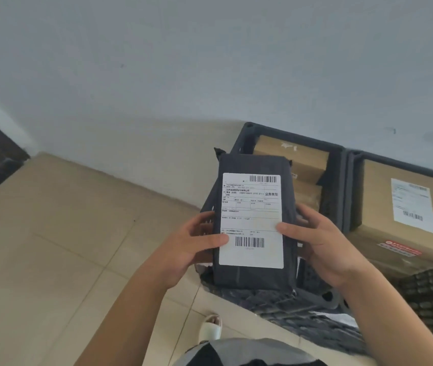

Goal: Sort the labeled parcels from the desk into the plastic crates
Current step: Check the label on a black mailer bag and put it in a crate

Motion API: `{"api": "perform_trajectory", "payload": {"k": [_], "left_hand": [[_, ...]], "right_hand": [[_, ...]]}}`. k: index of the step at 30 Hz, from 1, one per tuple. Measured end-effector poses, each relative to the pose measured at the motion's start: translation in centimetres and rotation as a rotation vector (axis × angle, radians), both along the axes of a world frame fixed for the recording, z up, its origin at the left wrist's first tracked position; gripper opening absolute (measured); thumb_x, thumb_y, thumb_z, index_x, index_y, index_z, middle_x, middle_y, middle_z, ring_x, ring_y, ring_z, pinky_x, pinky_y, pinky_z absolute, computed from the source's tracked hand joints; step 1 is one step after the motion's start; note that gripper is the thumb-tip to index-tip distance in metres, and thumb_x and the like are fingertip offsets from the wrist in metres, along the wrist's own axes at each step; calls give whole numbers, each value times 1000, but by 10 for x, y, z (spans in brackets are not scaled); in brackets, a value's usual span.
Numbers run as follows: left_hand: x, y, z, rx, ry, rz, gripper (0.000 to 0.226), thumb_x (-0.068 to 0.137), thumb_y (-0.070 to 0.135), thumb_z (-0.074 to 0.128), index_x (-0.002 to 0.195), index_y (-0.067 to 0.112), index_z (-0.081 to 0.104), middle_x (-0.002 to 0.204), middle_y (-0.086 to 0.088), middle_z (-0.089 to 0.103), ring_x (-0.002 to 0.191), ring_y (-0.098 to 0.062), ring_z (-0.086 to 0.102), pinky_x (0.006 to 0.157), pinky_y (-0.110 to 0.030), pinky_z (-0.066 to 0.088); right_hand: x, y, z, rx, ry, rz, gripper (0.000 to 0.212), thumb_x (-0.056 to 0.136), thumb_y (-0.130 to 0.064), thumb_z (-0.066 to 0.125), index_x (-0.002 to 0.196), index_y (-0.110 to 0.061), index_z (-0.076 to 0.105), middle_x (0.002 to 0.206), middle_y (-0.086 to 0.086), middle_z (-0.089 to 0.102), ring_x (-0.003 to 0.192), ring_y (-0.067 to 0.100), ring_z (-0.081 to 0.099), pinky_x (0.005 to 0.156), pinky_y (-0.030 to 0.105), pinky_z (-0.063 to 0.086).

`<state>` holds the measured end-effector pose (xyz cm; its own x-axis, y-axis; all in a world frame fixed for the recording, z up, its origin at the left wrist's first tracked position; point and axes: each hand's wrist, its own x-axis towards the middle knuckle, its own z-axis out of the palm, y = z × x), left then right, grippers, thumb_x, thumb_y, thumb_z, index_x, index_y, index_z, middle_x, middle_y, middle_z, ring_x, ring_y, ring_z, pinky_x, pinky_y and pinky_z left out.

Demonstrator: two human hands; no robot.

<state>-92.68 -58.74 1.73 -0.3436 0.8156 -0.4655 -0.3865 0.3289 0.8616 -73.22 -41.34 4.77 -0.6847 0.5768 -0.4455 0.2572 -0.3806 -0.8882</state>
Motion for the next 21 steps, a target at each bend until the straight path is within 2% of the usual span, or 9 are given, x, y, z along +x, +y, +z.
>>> {"api": "perform_trajectory", "payload": {"k": [3, 9, 12, 16, 18, 21], "left_hand": [[-22, 7, -2, 4, -23, -52, 73, 74, 16, 89, 139, 17, 57, 121, -9, 75, 104, -28, 76, 75, -33, 61], [-40, 18, -2, 0, -30, -120, 69, 72, 23, 82, 137, 21, 59, 121, -6, 76, 102, -26, 76, 69, -30, 59], [-42, 22, 1, -8, -40, -132, 72, 70, 19, 91, 135, 21, 60, 118, -5, 77, 99, -25, 77, 65, -27, 58], [-40, 29, 1, -19, -31, -119, 71, 65, 21, 82, 132, 19, 61, 114, -7, 78, 93, -23, 77, 61, -26, 58], [-36, 34, 1, -28, -15, -123, 71, 67, 21, 87, 133, 19, 61, 114, -7, 78, 92, -23, 77, 59, -25, 57], [-31, 43, 0, -62, 12, -104, 72, 66, 28, 90, 132, 21, 63, 116, -6, 78, 100, -26, 75, 68, -31, 57]], "right_hand": [[-12, -4, 1, 6, -7, -46, 51, 89, -8, 70, 136, -27, 62, 121, 2, 77, 110, 27, 74, 97, 53, 55], [-20, -8, 1, 4, 5, -112, 57, 79, -16, 73, 133, -29, 63, 120, 3, 77, 109, 26, 74, 96, 53, 55], [-21, -10, 1, -9, 2, -134, 58, 79, -16, 72, 135, -29, 62, 121, 2, 77, 109, 25, 74, 94, 50, 55], [-17, -8, -2, -26, -20, -144, 50, 90, -12, 68, 136, -30, 61, 122, 1, 76, 110, 24, 74, 95, 49, 55], [-13, -4, -5, -36, -29, -142, 46, 96, -11, 65, 137, -30, 60, 122, 0, 76, 112, 25, 73, 99, 52, 54], [-5, 3, -7, -54, -19, -158, 52, 88, -25, 69, 139, -31, 59, 123, -1, 76, 114, 24, 72, 102, 53, 53]]}}
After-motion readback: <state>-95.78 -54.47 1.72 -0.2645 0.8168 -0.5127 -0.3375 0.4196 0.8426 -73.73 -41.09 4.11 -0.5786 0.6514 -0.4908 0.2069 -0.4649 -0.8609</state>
